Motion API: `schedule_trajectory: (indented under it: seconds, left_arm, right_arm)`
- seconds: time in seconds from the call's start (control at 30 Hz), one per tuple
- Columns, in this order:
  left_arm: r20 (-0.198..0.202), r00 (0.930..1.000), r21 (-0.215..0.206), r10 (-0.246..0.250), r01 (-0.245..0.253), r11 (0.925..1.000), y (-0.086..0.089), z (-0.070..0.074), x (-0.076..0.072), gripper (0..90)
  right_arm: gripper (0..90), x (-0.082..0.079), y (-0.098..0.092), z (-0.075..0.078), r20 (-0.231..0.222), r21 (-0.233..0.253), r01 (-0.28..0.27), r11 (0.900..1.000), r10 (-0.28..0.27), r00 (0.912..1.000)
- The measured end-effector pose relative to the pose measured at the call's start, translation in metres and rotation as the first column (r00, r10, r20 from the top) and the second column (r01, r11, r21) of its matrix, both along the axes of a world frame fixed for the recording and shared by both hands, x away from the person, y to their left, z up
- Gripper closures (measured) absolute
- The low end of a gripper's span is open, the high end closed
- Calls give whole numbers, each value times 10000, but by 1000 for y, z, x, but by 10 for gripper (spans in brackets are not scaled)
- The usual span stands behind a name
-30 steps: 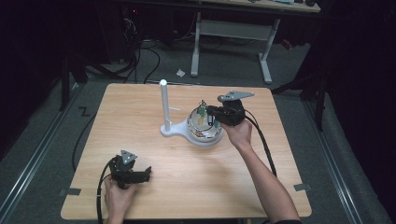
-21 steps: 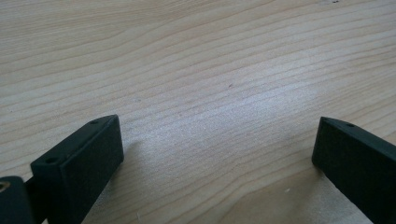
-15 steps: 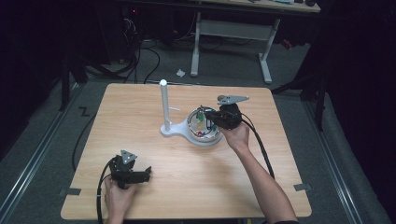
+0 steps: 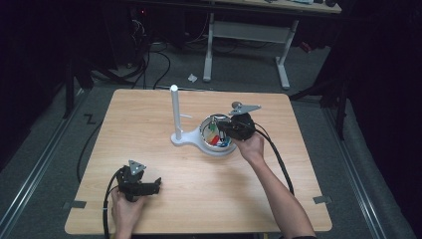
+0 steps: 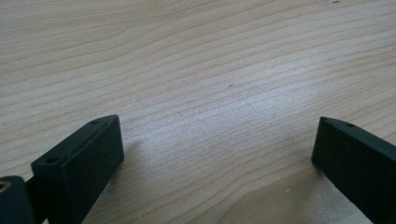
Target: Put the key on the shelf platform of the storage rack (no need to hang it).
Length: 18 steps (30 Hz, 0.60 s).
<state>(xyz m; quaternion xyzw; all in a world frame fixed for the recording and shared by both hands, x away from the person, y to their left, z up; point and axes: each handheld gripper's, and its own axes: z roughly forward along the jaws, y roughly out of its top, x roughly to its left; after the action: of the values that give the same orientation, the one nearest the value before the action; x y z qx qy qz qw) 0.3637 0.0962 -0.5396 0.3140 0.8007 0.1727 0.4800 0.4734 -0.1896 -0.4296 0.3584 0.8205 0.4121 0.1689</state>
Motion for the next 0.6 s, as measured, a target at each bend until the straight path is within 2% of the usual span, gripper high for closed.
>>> schedule_trajectory:
  seconds: [0.23,0.5,0.6]
  left_arm:
    - [6,10000,11,-9,9,10000,0,0,0,25]
    - [-10,10000,-13,24,-24,10000,0,0,0,25]
    - [-15,10000,-23,32,-32,10000,0,0,0,25]
  right_arm:
    - [822,0,-2,-12,-212,-141,166,9998,-169,9996]
    - [812,4,-8,-16,-503,-141,473,9988,-479,9976]
    - [757,5,-9,-17,-562,-155,534,9985,-541,9970]
